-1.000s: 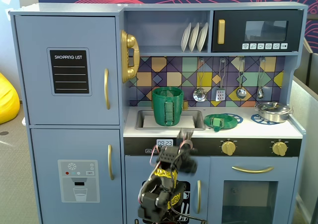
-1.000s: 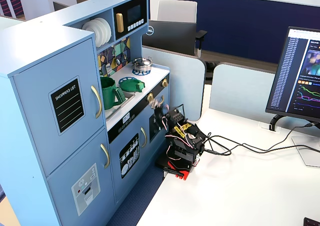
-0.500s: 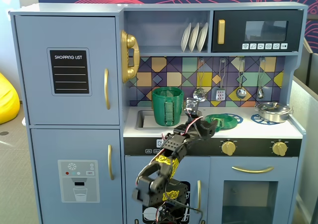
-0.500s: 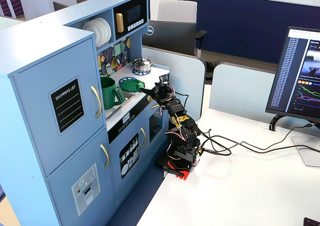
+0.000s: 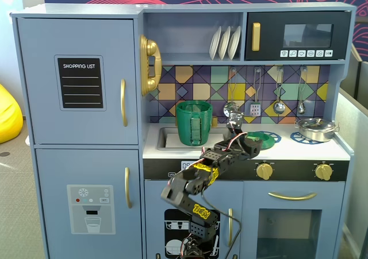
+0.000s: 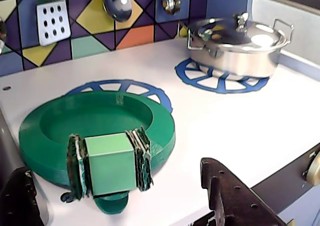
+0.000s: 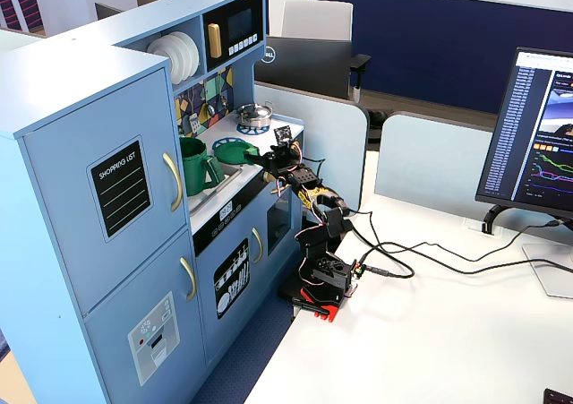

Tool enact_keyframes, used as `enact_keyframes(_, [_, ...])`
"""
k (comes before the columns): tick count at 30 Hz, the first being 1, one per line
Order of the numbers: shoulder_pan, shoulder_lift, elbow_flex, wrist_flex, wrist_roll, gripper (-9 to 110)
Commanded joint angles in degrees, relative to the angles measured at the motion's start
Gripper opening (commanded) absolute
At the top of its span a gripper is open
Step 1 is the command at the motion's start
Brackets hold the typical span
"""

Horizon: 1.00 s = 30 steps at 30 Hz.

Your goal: Pick up the lid from the counter and put it on the green recipient

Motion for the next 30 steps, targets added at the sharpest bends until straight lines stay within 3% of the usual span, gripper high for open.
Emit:
enact_keyframes(1, [-1.6, -4.7, -7.6, -2.2, -0.6, 35])
enact_keyframes(15, [-3.2, -16.2, -14.2, -4.6, 1.8, 29])
enact_keyframes(20, [-4.4, -18.5, -15.6, -5.6, 1.4, 0])
enact_keyframes(30, [-5.4, -12.9, -21.2, -1.5, 2.5, 0])
